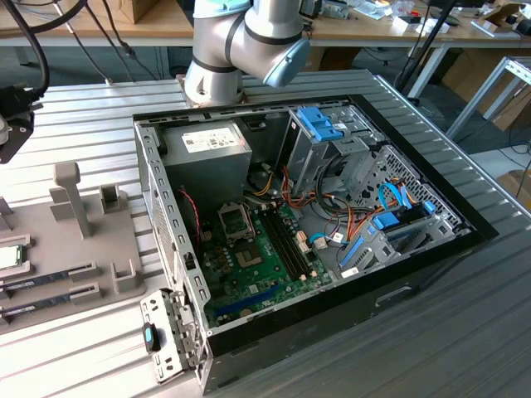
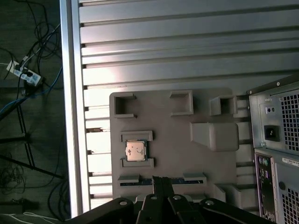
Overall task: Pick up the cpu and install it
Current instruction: 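Reach for the cpu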
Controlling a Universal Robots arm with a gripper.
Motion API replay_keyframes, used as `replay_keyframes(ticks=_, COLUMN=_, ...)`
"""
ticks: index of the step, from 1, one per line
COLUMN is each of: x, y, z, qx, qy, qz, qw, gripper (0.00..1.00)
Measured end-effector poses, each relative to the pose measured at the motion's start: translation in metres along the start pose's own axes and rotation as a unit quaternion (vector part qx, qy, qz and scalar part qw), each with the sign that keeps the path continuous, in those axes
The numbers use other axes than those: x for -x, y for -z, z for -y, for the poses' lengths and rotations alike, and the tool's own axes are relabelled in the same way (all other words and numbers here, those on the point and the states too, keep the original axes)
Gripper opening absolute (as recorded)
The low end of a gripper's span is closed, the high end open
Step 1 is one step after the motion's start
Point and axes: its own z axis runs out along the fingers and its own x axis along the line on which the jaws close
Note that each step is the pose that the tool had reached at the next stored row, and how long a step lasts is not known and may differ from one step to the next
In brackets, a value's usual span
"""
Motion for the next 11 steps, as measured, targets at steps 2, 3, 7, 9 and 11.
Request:
replay_keyframes(ticks=2, x=-0.0002, y=-0.0003, z=0.0000, qx=0.0000, qy=0.000, qz=0.0000, qw=1.00000, gripper=0.11)
replay_keyframes(ticks=3, x=-0.0003, y=-0.0003, z=0.0000, qx=0.0000, qy=0.000, qz=0.0000, qw=1.00000, gripper=0.11)
replay_keyframes(ticks=7, x=-0.0007, y=-0.0010, z=0.0001, qx=0.0000, qy=0.000, qz=-0.0001, qw=1.00000, gripper=0.11)
replay_keyframes(ticks=9, x=-0.0009, y=-0.0015, z=0.0001, qx=0.0000, qy=0.000, qz=-0.0001, qw=1.00000, gripper=0.11)
replay_keyframes(ticks=11, x=-0.0011, y=-0.0018, z=0.0001, qx=0.0000, qy=0.000, qz=-0.0001, qw=1.00000, gripper=0.11)
